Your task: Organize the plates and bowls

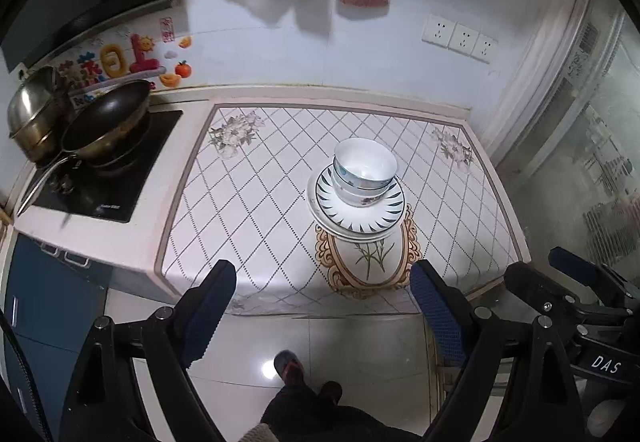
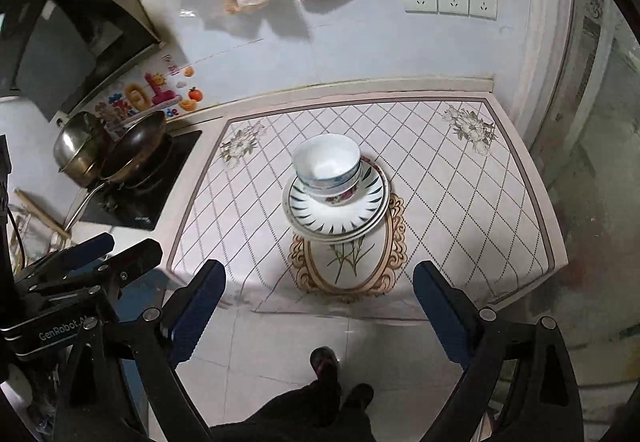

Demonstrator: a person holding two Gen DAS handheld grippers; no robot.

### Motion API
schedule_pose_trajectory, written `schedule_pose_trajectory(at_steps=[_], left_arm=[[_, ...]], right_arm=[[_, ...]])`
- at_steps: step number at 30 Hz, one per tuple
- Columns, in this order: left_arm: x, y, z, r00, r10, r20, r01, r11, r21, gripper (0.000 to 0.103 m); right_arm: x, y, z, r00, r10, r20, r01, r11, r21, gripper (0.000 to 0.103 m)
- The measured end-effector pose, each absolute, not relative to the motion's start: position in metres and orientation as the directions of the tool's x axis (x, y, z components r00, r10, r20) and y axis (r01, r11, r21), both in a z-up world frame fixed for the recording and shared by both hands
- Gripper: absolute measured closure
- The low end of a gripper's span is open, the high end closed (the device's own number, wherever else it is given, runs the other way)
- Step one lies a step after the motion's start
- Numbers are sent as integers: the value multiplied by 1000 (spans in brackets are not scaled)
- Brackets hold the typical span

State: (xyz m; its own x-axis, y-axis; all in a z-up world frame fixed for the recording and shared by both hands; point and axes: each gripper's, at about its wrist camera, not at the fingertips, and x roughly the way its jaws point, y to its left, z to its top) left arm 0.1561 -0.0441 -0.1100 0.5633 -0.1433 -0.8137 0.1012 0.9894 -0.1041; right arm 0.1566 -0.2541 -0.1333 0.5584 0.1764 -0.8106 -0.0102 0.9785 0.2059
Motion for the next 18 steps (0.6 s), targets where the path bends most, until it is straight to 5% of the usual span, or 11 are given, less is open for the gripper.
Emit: schedule_pose_trajectory(at_steps=[2, 18], left_arm=[[144, -43, -105, 577, -143, -804, 101, 990, -104, 3], [68, -25, -71, 685, -123, -718, 133, 990, -42, 1]], right_arm=[[142, -255, -128, 571, 167, -804, -9, 980, 197, 6], [44, -240, -77, 707, 56, -705, 48, 991, 127, 1]])
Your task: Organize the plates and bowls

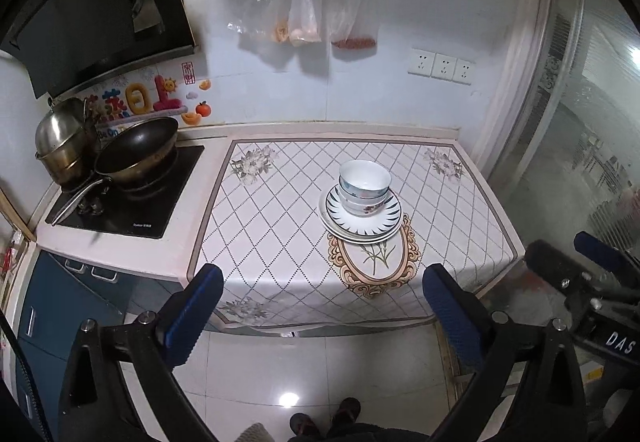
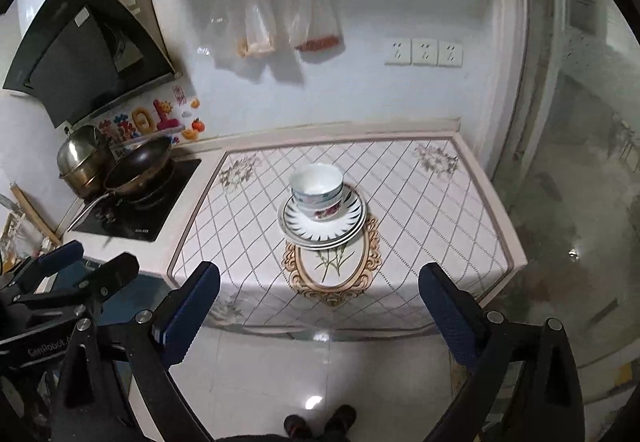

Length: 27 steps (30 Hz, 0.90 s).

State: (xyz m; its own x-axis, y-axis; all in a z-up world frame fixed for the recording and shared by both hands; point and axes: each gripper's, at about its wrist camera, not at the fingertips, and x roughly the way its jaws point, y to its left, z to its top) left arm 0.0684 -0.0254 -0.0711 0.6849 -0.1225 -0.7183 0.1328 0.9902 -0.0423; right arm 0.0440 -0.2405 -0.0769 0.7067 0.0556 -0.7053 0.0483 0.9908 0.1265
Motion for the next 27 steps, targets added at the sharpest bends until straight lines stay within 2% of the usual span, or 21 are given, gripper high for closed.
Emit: schedule_pose_trajectory(at_steps=[27], left_arm=[[53, -7, -64, 713, -125, -690, 127, 991, -48, 1]], right_arm=[[26, -227, -72, 725, 48, -687, 49, 991, 121, 1]])
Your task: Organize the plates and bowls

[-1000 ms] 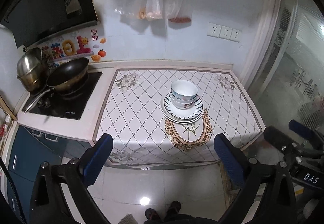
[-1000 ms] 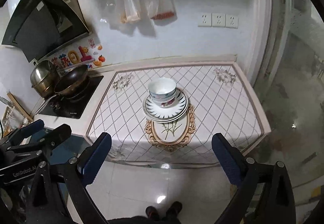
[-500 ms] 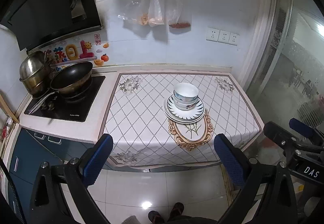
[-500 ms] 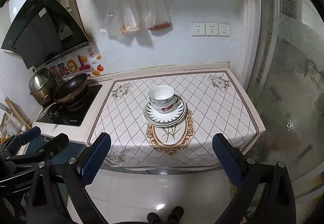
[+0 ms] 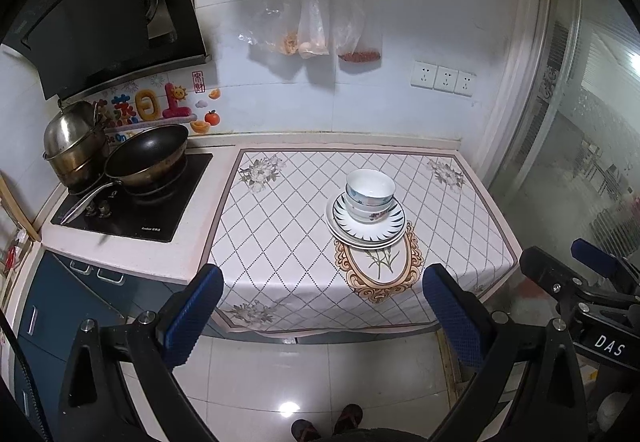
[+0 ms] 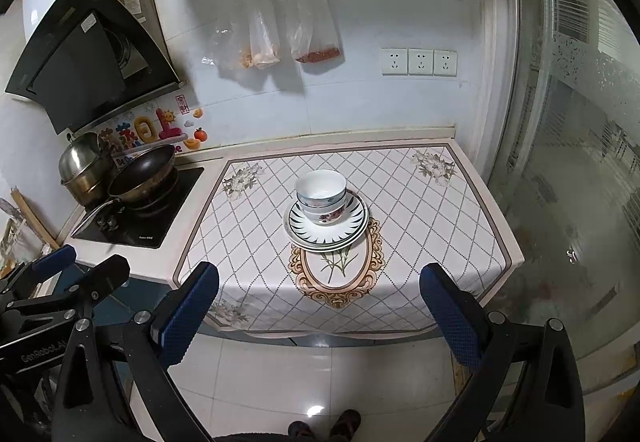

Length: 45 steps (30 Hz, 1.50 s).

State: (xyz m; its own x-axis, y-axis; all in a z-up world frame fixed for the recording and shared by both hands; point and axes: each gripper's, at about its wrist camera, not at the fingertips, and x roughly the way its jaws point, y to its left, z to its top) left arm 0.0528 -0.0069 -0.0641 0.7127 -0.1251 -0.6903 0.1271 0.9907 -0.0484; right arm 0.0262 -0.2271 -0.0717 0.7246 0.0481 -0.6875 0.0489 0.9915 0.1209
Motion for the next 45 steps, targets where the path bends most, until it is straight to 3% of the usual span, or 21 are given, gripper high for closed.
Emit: schedule_pose_trajectory(at_steps=[45], left_arm=[[64, -4, -60, 721, -156, -676, 147, 987, -70, 1]], right_arm=[[27, -235, -65, 741, -5, -672, 107, 988, 110, 0]])
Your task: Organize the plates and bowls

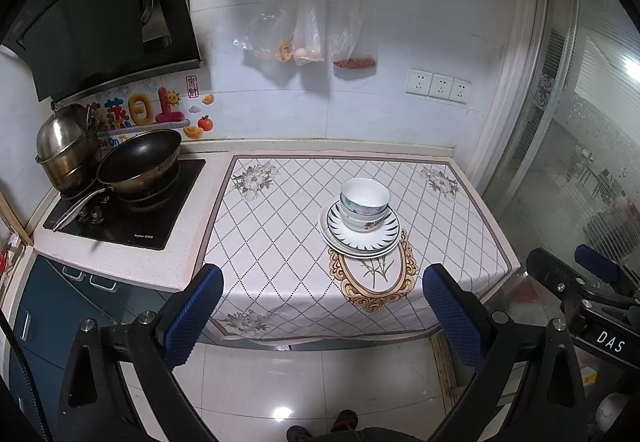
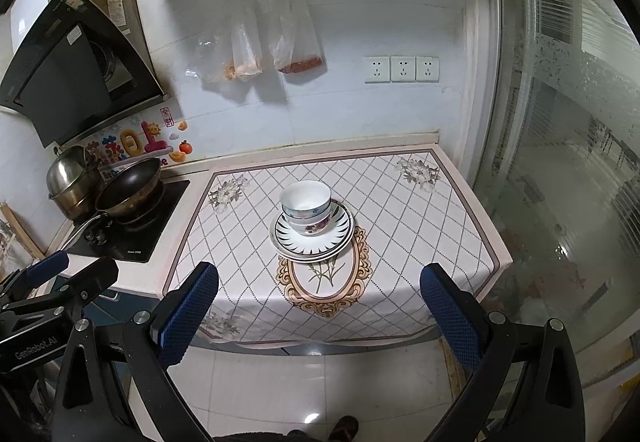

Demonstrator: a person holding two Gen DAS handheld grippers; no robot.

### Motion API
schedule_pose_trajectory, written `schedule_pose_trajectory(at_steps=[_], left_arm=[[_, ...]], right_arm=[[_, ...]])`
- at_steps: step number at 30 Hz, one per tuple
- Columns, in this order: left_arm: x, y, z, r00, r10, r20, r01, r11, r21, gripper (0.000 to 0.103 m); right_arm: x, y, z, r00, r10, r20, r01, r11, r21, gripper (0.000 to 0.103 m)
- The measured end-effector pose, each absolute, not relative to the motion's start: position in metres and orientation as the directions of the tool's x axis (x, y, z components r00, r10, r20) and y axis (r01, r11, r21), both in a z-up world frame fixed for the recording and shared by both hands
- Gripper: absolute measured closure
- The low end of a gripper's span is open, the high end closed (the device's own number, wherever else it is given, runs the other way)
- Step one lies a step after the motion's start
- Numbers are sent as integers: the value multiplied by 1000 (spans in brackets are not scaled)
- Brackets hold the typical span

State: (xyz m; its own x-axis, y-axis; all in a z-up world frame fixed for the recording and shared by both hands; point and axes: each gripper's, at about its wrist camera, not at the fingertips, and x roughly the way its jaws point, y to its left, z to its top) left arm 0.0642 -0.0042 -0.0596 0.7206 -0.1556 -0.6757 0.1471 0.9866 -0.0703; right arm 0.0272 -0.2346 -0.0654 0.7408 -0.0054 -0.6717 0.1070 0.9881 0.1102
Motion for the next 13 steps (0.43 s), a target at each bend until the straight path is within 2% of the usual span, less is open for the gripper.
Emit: schedule_pose_trajectory(at_steps=[13], left_arm=[[68, 0, -62, 725, -159, -671, 155, 986, -66, 1]], right_arm=[[28, -233, -66, 740, -11, -672, 111, 988, 106, 0]])
